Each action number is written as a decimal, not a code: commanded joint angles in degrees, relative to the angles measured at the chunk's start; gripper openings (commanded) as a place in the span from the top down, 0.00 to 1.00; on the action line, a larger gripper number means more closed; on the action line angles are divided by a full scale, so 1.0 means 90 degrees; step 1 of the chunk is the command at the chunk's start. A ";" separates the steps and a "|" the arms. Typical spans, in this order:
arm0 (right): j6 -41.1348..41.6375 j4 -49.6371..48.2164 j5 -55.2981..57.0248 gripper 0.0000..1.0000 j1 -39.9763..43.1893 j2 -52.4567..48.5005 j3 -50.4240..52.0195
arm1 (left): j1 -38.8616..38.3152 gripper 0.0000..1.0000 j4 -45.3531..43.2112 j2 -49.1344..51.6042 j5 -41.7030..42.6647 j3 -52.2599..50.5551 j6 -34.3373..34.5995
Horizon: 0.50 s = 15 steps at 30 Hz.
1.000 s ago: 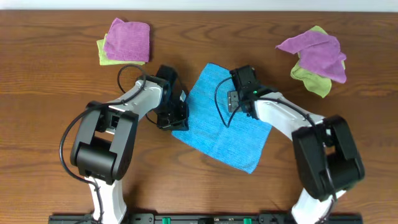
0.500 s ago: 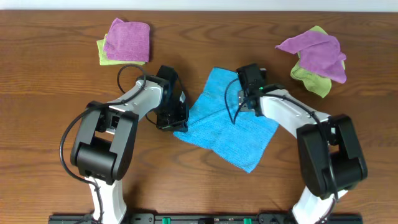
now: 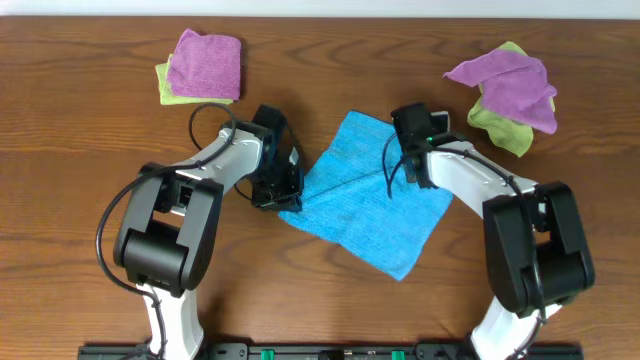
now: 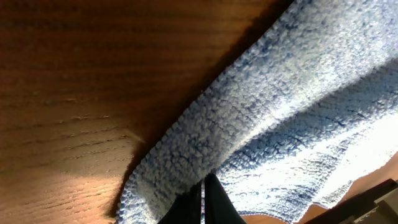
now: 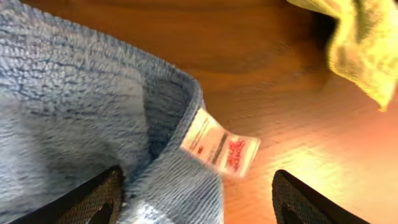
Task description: Fold the cloth
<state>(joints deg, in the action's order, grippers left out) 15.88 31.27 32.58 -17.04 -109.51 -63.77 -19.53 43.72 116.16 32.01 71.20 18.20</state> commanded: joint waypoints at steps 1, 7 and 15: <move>-0.0075 0.0117 0.0758 0.24 0.0073 -0.0107 0.0095 | 0.0000 0.94 0.0141 0.0379 -0.0899 -0.0192 -0.0022; -0.0078 0.0250 0.1406 0.23 0.0104 -0.0092 0.0095 | 0.0000 0.94 0.0143 0.0379 -0.0899 -0.0192 -0.0022; -0.0078 0.0430 0.1909 0.23 0.0342 0.0172 0.0090 | 0.0000 0.94 0.0146 0.0379 -0.0896 -0.0192 -0.0019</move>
<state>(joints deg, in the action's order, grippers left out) 15.68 34.85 45.63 -15.55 -109.65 -63.57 -19.62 43.86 116.16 31.73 71.29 18.20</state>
